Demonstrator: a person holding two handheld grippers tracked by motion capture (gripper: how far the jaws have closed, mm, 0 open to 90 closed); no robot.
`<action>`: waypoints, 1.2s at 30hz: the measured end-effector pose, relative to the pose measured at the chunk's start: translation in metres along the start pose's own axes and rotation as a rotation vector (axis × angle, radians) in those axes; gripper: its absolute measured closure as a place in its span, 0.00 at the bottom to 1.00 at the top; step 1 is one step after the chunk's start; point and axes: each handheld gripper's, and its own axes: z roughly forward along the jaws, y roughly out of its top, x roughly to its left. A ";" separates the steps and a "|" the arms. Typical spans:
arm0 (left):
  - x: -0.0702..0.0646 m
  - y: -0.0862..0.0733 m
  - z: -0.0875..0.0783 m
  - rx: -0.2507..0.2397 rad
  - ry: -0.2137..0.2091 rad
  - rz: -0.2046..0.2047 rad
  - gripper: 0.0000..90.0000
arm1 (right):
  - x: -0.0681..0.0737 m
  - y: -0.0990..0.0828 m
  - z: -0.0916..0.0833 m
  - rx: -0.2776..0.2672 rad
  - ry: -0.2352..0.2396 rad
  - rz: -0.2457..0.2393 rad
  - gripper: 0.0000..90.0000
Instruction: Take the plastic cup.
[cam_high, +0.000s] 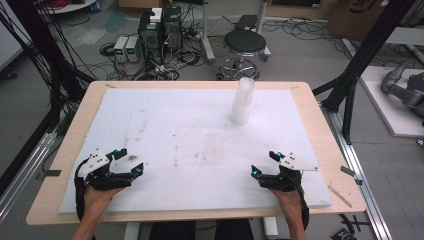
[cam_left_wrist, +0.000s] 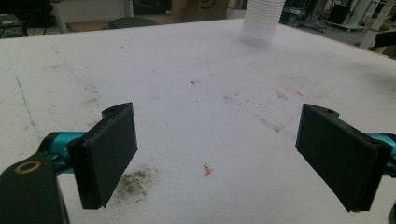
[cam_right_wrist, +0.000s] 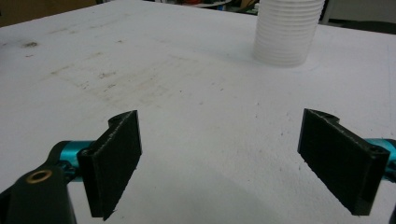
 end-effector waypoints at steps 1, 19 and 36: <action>0.000 0.000 0.000 0.005 -0.002 0.003 0.14 | 0.000 0.000 0.000 0.000 0.000 0.000 0.15; 0.001 0.000 0.001 0.006 -0.023 -0.006 0.14 | -0.006 0.016 -0.009 -0.004 0.024 0.020 0.15; 0.002 0.000 -0.001 -0.004 -0.023 -0.019 0.14 | -0.025 0.128 -0.035 -0.032 -0.016 -0.051 0.15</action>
